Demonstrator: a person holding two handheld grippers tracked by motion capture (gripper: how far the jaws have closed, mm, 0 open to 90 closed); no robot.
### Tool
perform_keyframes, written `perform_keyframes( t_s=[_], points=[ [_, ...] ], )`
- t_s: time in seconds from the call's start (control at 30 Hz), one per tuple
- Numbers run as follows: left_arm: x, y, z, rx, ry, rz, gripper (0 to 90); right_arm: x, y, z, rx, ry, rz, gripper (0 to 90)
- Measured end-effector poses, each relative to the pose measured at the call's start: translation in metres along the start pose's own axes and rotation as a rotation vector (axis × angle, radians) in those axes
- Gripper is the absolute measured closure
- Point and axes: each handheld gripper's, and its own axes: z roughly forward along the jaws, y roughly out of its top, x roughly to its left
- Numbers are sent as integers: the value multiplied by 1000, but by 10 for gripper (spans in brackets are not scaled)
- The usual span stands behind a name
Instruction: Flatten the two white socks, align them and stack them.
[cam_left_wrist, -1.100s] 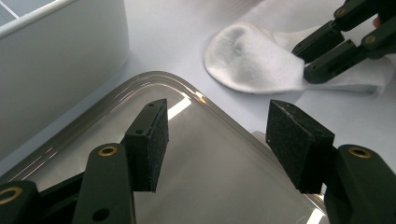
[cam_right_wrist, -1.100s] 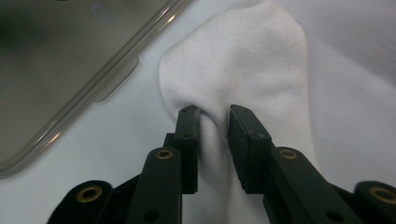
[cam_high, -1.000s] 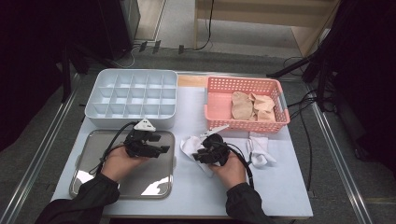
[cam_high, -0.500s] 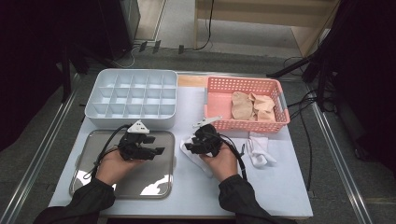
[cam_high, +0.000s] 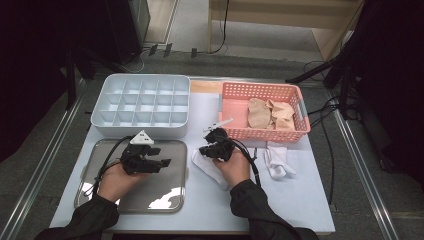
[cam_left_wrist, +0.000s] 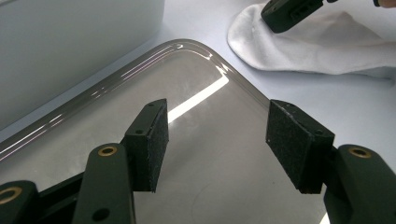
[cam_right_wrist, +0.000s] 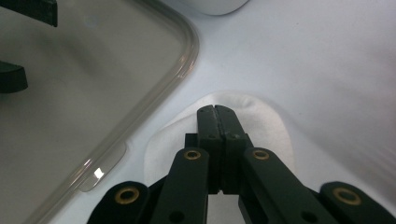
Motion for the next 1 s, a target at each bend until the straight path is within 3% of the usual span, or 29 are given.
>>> perform_keyframes(
  t_s=[0.23,0.33,0.4,0.6,0.7,0.77,0.83,1.0],
  points=[
    [-1,1,2,5,-2,3,406,-4,7,1,-37,-38,-9,682],
    [-1,1,3,8,-3,7,406,-7,12,6,-56,-64,-28,633],
    [-1,0,3,10,-1,7,405,-11,16,12,-31,-76,-20,622],
    [1,-1,1,7,2,-2,405,-11,14,25,11,-78,-34,638],
    [0,-1,1,5,3,-1,406,-9,14,25,15,-78,-43,718],
    [0,-1,1,5,2,-1,405,-7,12,25,16,-98,-74,829],
    [0,-1,2,7,3,0,405,-8,12,25,24,-68,-54,871],
    [1,-1,1,8,2,-2,405,-10,14,17,19,-35,-26,875]
  ],
)
